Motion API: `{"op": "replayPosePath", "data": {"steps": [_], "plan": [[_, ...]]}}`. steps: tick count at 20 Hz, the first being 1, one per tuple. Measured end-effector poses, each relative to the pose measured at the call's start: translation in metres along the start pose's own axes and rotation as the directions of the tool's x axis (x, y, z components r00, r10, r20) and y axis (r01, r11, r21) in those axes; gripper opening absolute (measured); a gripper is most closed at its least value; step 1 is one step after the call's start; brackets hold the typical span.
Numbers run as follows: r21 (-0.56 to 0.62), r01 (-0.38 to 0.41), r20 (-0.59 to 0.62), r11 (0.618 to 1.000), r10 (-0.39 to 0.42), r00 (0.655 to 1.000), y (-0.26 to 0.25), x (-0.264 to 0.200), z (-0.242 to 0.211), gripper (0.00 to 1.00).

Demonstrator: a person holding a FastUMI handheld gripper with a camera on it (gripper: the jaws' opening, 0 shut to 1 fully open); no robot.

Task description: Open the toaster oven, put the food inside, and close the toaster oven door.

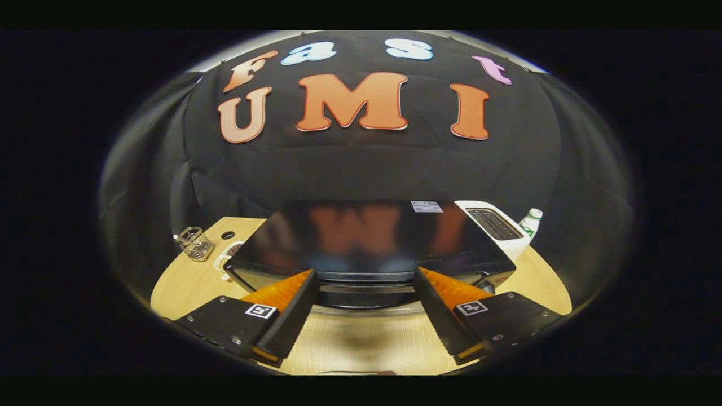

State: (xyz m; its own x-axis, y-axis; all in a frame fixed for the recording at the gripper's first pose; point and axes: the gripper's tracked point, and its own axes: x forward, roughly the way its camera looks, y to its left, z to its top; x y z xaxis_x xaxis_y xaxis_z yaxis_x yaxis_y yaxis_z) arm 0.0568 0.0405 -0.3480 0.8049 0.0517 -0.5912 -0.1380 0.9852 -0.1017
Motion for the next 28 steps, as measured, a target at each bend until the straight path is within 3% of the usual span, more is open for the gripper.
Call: {"op": "replayPosePath", "data": {"steps": [10, 28], "plan": [[0.016, 0.01, -0.071, 1.0, -0.009, 0.997, -0.001, -0.033, -0.032, 0.99], [0.003, 0.011, -0.225, 1.0, -0.01, 0.974, -0.001, -0.084, -0.134, 0.98]]}}
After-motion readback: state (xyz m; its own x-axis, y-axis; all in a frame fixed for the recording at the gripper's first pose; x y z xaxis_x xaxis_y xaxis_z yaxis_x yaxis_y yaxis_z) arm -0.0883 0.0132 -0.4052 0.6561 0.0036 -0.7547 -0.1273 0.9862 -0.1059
